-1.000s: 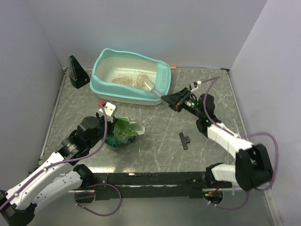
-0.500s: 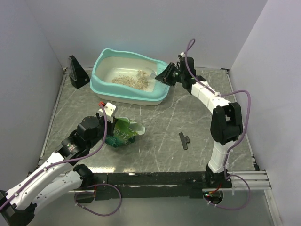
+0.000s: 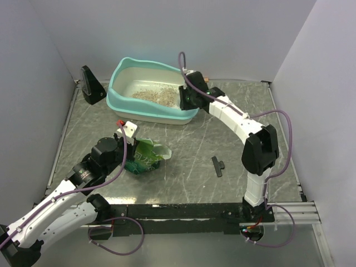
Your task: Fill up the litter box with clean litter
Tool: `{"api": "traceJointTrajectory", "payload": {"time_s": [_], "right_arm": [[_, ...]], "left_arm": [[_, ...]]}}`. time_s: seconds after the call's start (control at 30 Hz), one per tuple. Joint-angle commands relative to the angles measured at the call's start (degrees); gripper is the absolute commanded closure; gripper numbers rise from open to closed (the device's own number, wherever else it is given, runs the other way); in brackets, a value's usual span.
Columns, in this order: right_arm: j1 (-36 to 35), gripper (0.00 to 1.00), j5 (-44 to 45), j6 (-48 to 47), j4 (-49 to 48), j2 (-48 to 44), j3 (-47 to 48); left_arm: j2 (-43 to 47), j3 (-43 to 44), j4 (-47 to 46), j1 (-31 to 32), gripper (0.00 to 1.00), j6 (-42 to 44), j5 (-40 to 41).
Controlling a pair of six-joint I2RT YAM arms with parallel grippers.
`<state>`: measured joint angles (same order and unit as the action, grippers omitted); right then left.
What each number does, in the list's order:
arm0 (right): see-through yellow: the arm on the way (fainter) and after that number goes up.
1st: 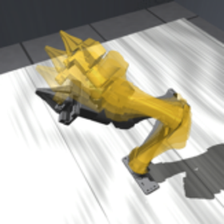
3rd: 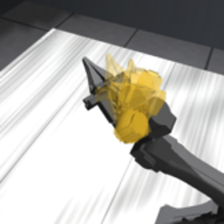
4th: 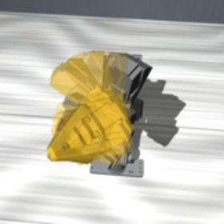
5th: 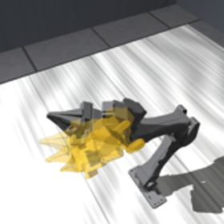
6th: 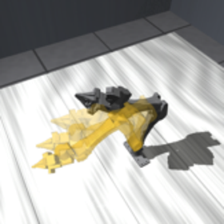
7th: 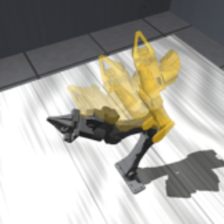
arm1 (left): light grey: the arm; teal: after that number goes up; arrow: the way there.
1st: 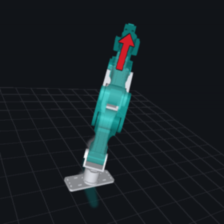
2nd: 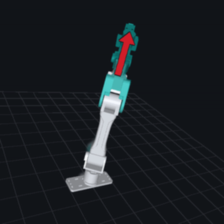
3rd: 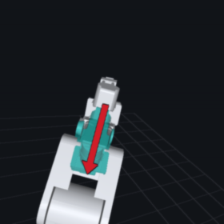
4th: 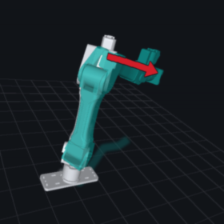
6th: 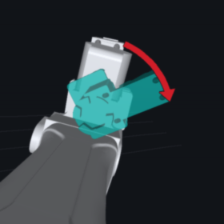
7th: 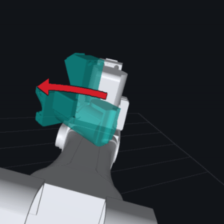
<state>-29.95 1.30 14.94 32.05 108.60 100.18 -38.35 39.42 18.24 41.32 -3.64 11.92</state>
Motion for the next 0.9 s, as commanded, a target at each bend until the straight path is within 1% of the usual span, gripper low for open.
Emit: {"api": "traceJointTrajectory", "payload": {"time_s": [0.0, 0.1, 0.2, 0.27, 0.43, 0.53, 0.57, 0.63, 0.77, 0.87], "right_arm": [[-2.3, 1.0, 6.7, -4.92, 3.55, -6.97, -0.5], [-2.92, 1.0, 8.19, -5.7, 1.09, -12.77, -4.46], [-3.79, 1.0, 10.73, -7.46, 4.5, -15.33, -3.33], [-4.58, 1.0, 12.84, -8.08, 4.42, -17.44, -5.16], [-4.76, 1.0, 10.31, -6.6, 4.42, -27.72, -11.31], [-4.67, 1.0, 4.52, -4.22, 7.66, -32.56, -12.99], [-4.76, 1.0, 2.59, -3.0, 10.46, -33.61, -13.34], [-5.11, 1.0, -3.04, -1.67, 12.24, -37.83, -14.39], [-6.08, 1.0, -12.0, 1.58, 15.4, -46.96, -20.02], [-6.96, 1.0, -22.02, 2.98, 17.51, -51.01, -23.27]], "left_arm": [[0.55, 0.66, -2.86, 0.16, 0.99, -0.23, -0.85], [0.47, 0.66, -2.86, 0.16, 0.99, -0.23, -0.59], [0.47, 0.57, -2.77, 0.16, 0.99, -0.14, -0.15], [0.47, 0.66, -2.77, 0.16, 0.99, -0.14, -0.06], [0.47, 0.66, -2.68, 0.08, 0.99, -0.05, 0.21], [0.29, 0.66, -2.6, 0.08, 0.99, -0.14, 0.47], [0.29, 0.66, -2.6, 0.16, 0.99, -0.05, 0.47], [0.29, 0.57, -2.59, 0.16, 0.99, 0.03, 0.73], [0.99, 0.31, -2.86, 0.08, 0.99, -0.14, 1.08], [0.91, 0.57, -2.86, 0.16, 0.99, -0.49, 1.44]]}}
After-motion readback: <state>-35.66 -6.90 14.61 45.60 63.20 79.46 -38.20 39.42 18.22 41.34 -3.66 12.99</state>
